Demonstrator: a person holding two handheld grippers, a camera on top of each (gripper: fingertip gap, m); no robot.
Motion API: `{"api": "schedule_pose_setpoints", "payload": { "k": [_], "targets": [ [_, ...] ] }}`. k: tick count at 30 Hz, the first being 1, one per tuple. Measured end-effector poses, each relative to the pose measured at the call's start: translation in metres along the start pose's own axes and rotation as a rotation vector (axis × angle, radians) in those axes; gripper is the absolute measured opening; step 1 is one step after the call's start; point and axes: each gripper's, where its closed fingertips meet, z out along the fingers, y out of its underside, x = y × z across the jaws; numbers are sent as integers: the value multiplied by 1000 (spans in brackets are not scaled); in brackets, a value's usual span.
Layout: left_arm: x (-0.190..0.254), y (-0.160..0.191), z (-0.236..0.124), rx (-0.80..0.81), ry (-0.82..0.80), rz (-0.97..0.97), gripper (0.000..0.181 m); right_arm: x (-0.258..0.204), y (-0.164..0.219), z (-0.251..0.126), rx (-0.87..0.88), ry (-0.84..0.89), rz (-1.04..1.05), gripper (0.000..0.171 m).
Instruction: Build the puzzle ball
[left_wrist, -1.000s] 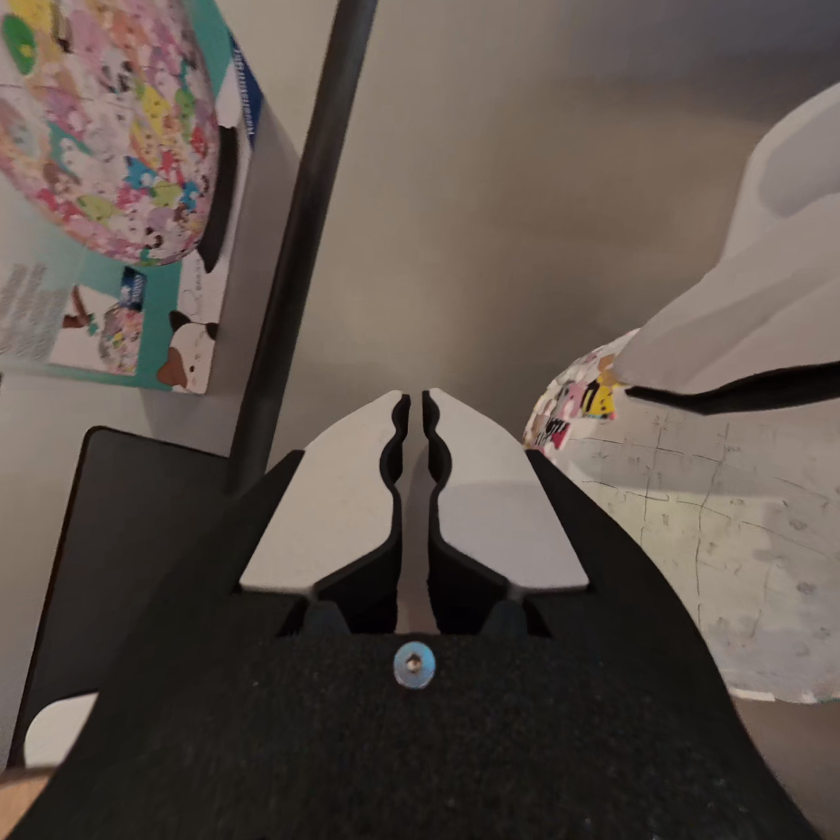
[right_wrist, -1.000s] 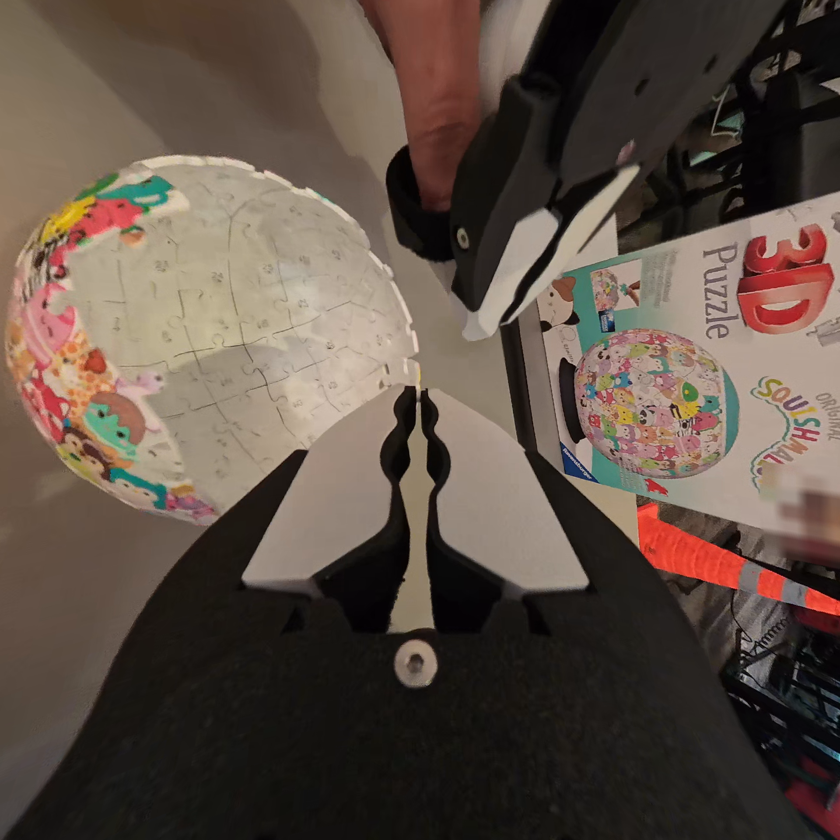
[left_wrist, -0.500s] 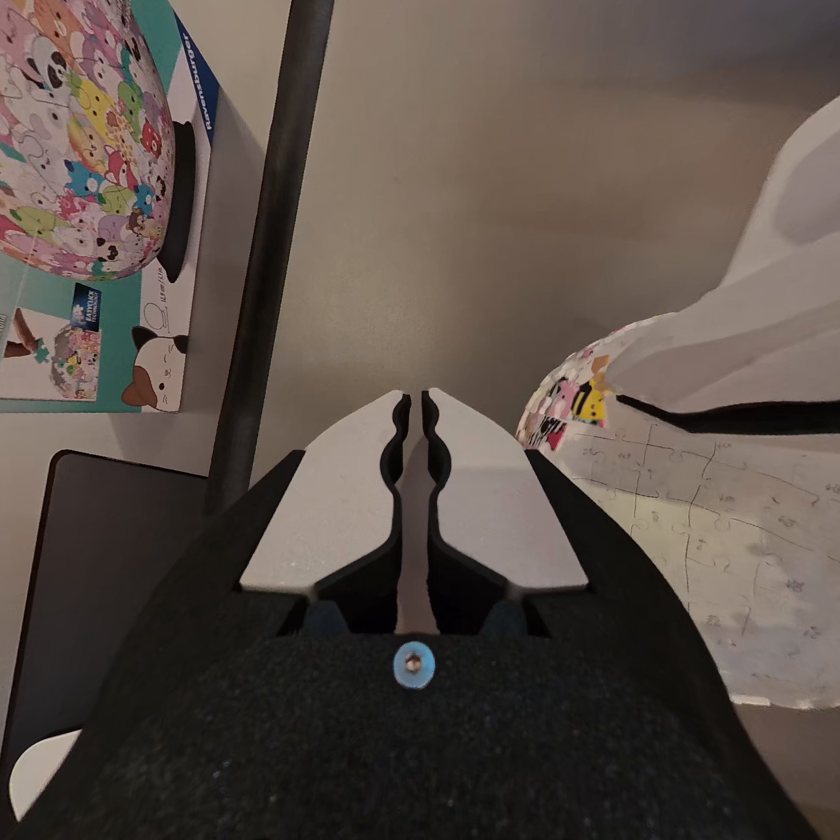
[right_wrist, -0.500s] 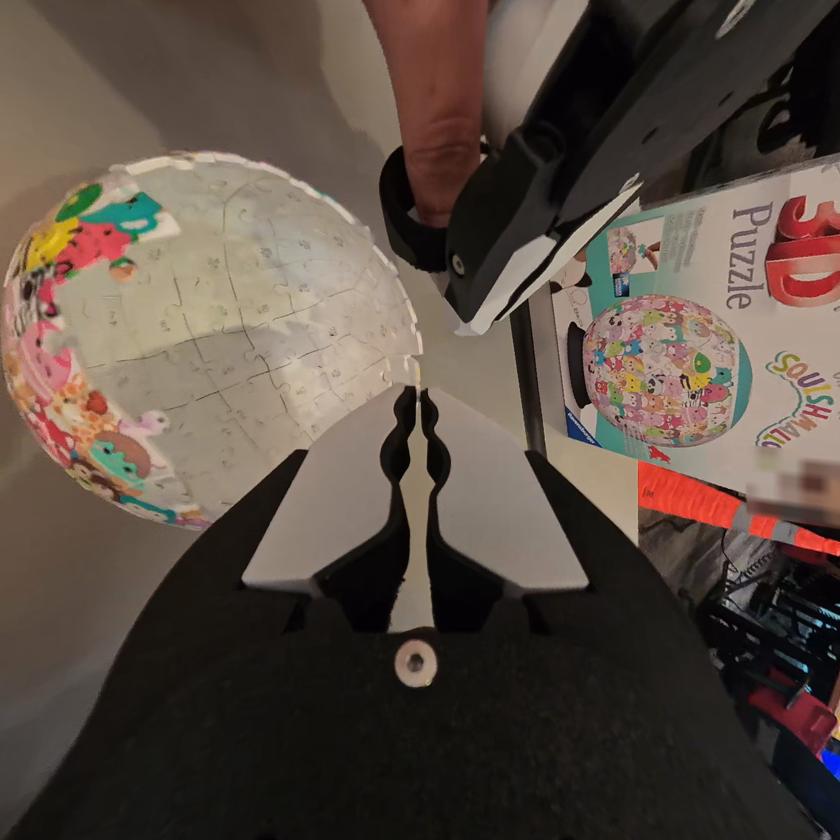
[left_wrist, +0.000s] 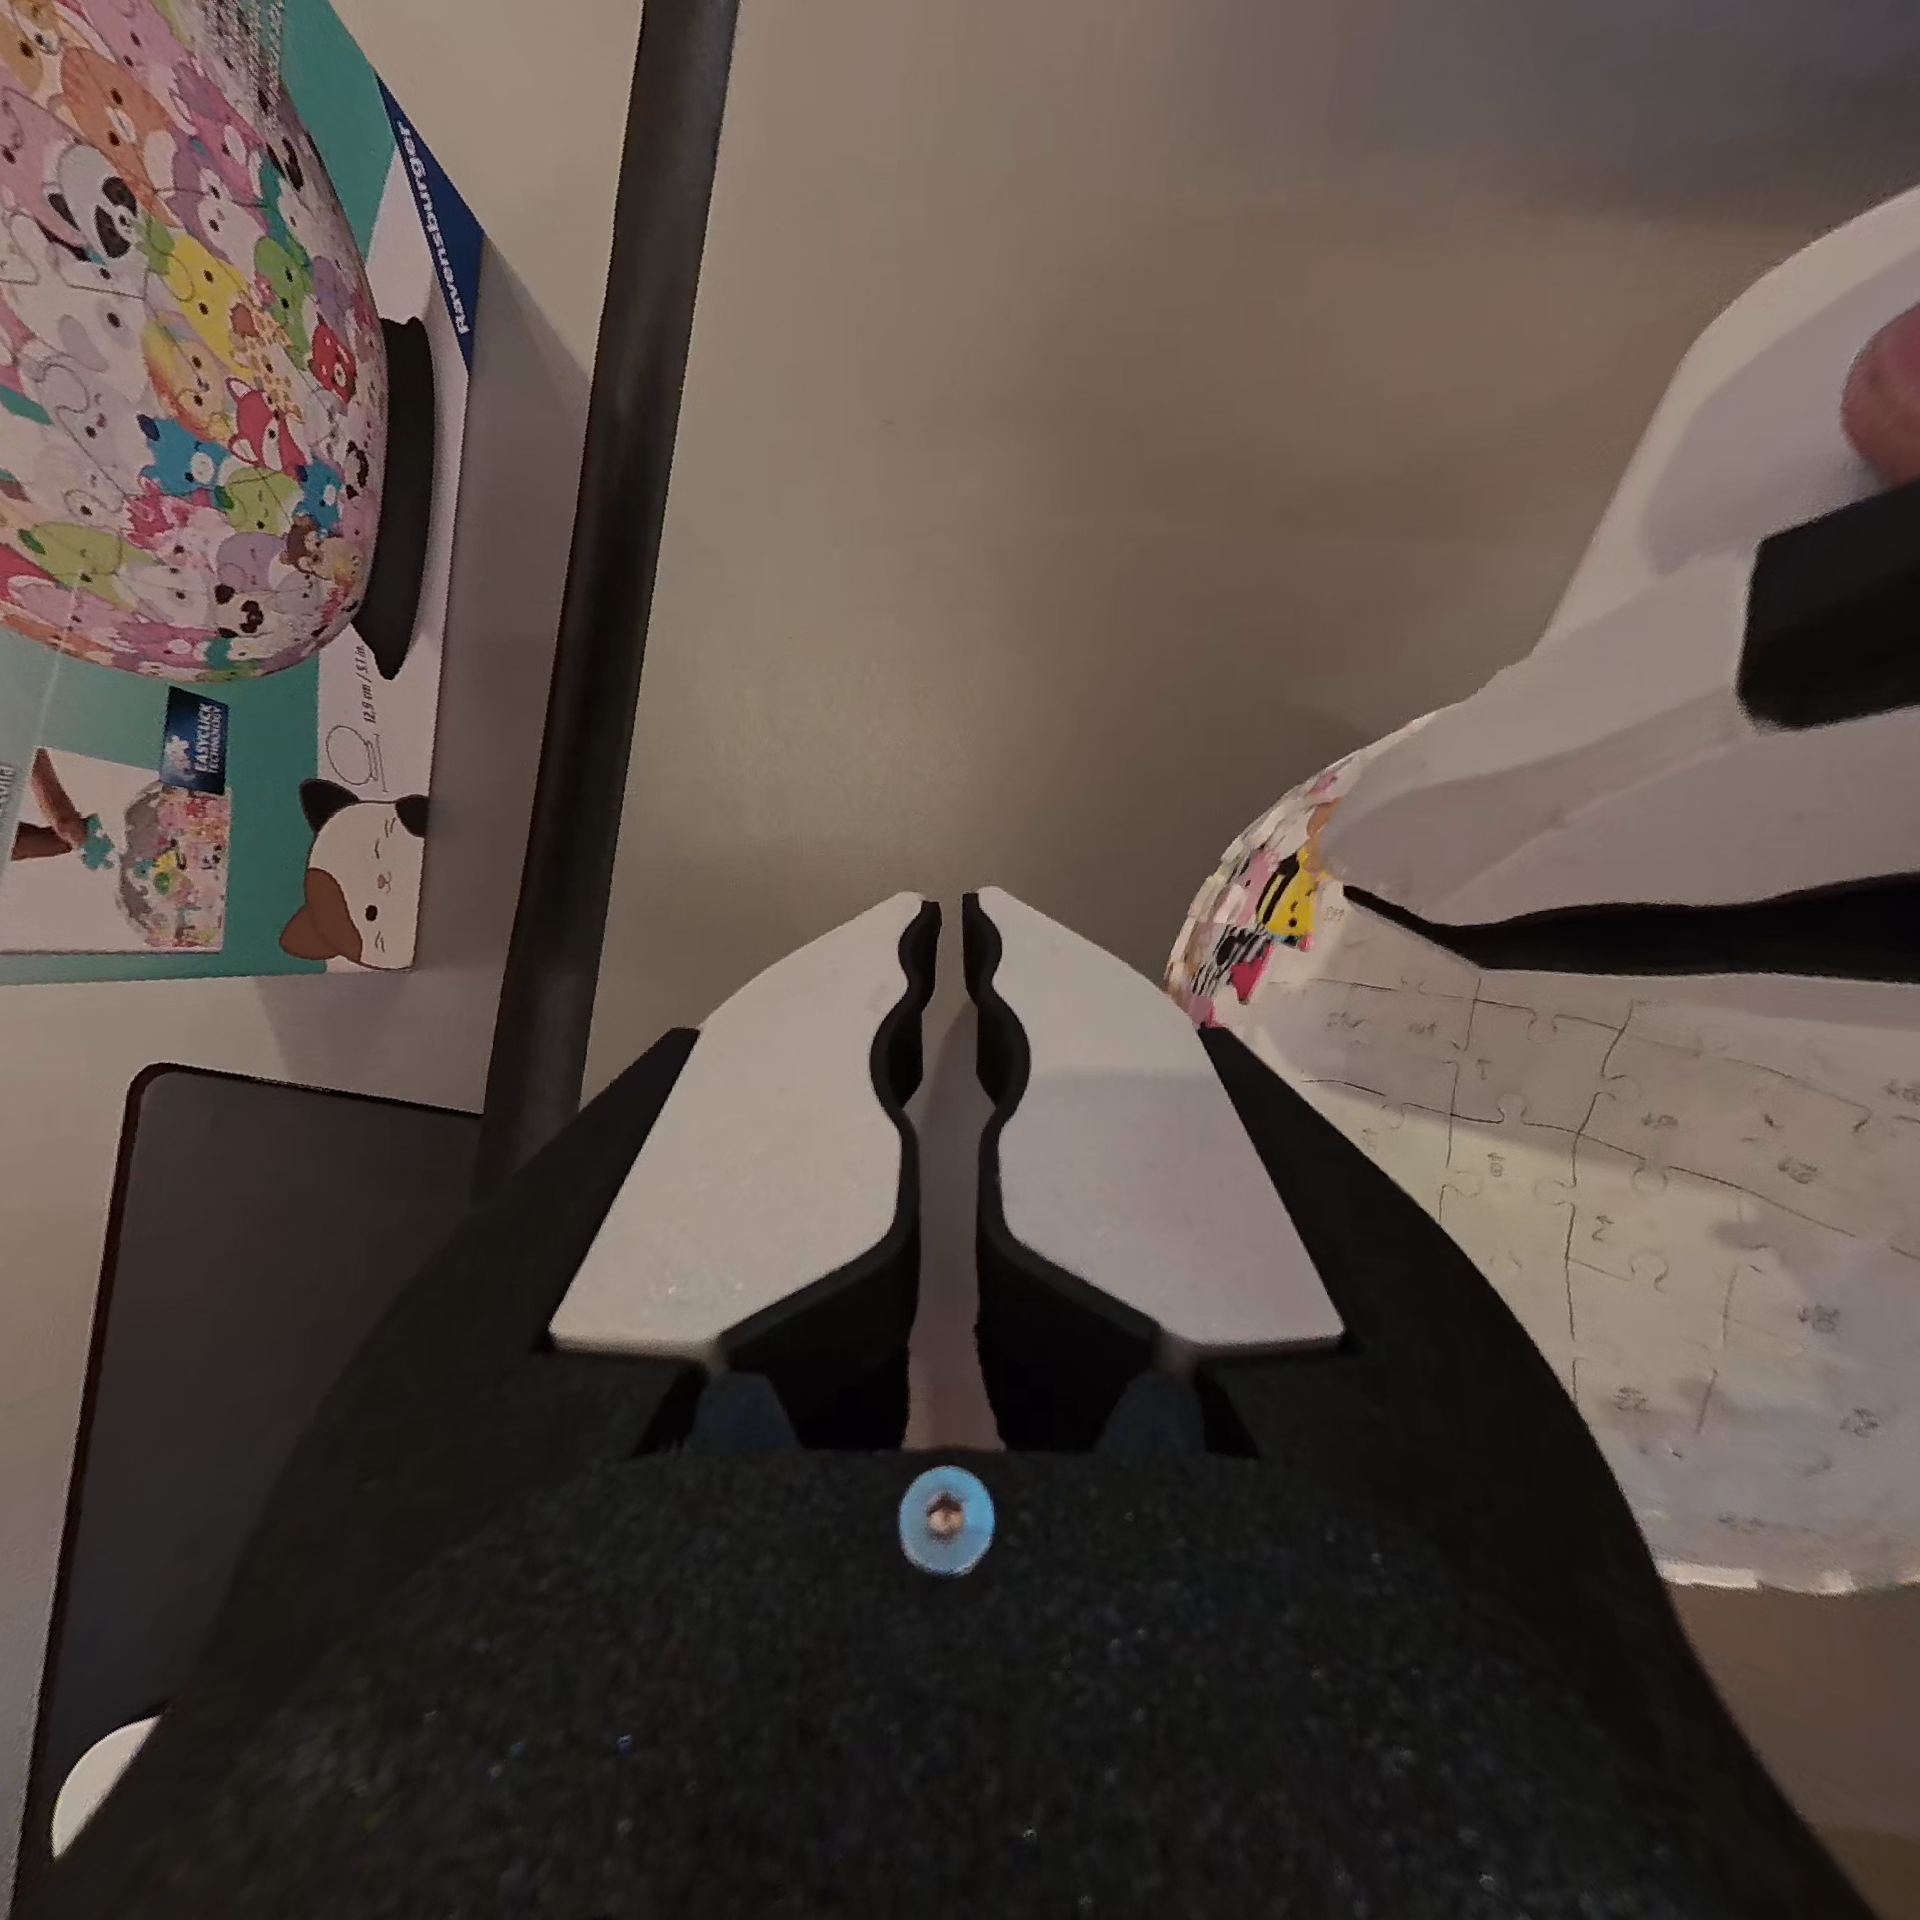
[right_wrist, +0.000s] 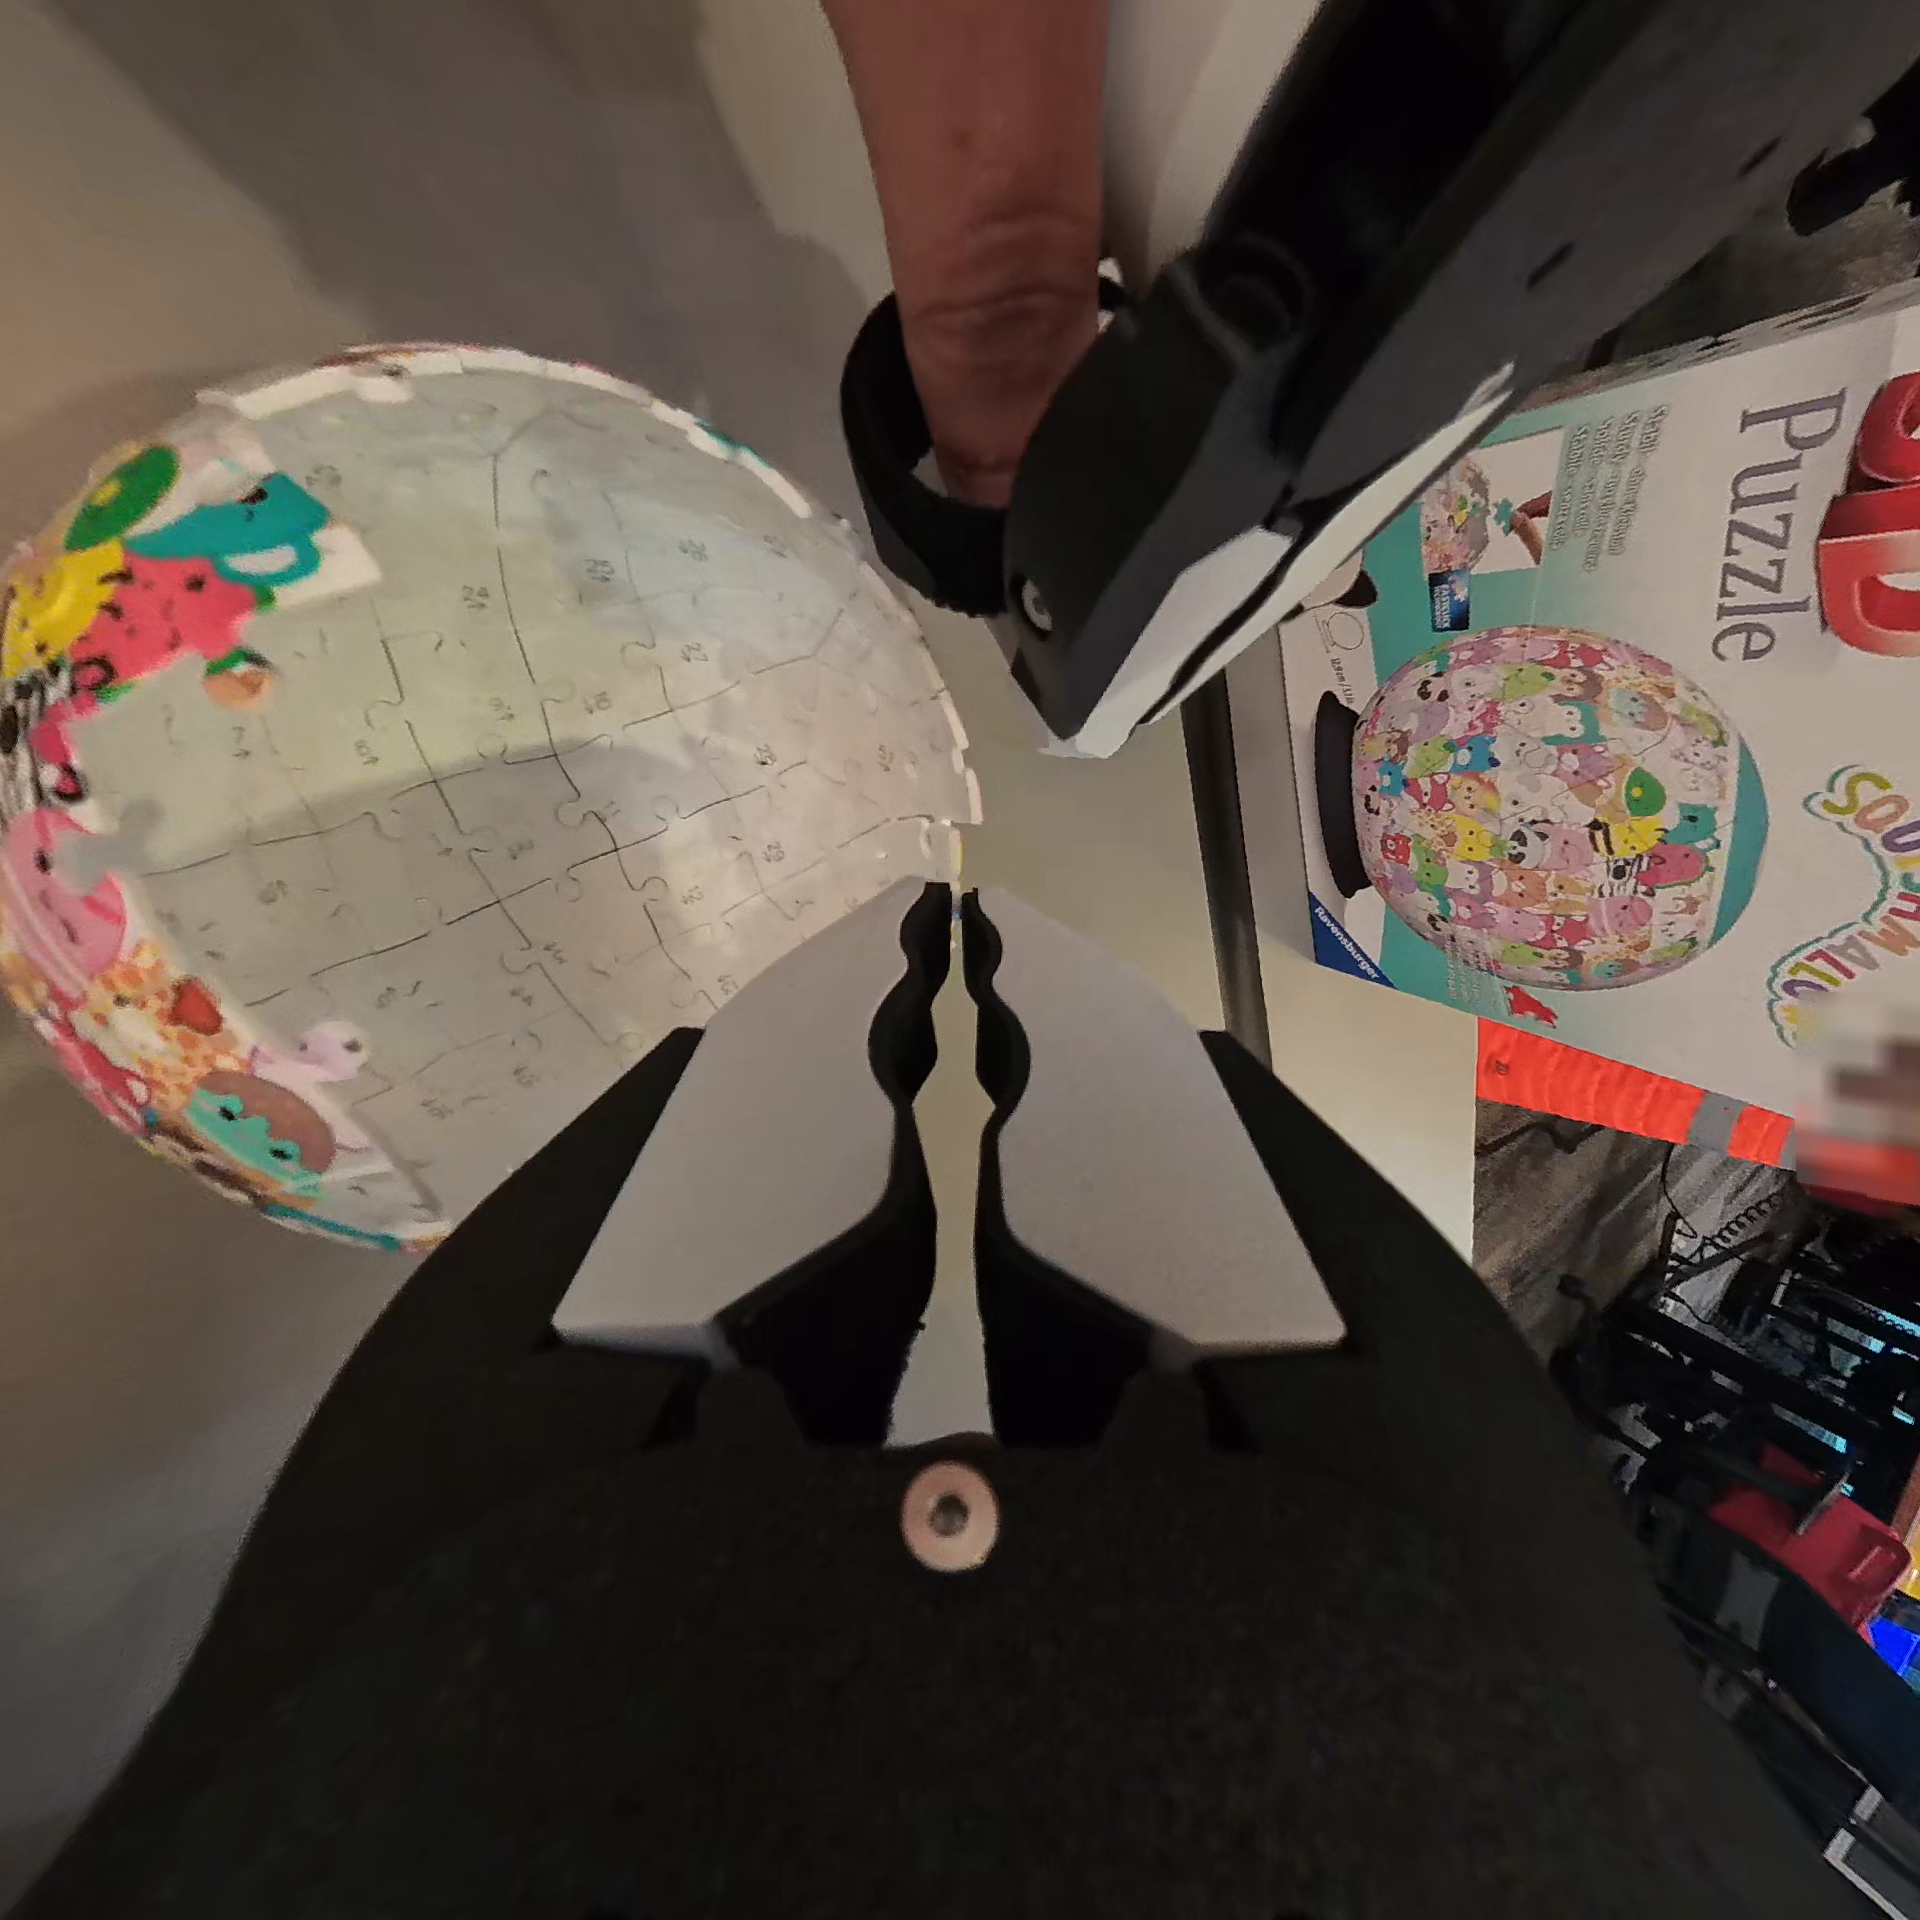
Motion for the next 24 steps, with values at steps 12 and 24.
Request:
{"api": "schedule_pose_setpoints", "payload": {
  "k": [12,24],
  "targets": [
    [2,-3,0,-5,3,16,3,6,3,-1,-6,10,31,2],
    [0,-3,2,-36,11,37,3,10,5,3,11,23,33,2]
  ]
}}
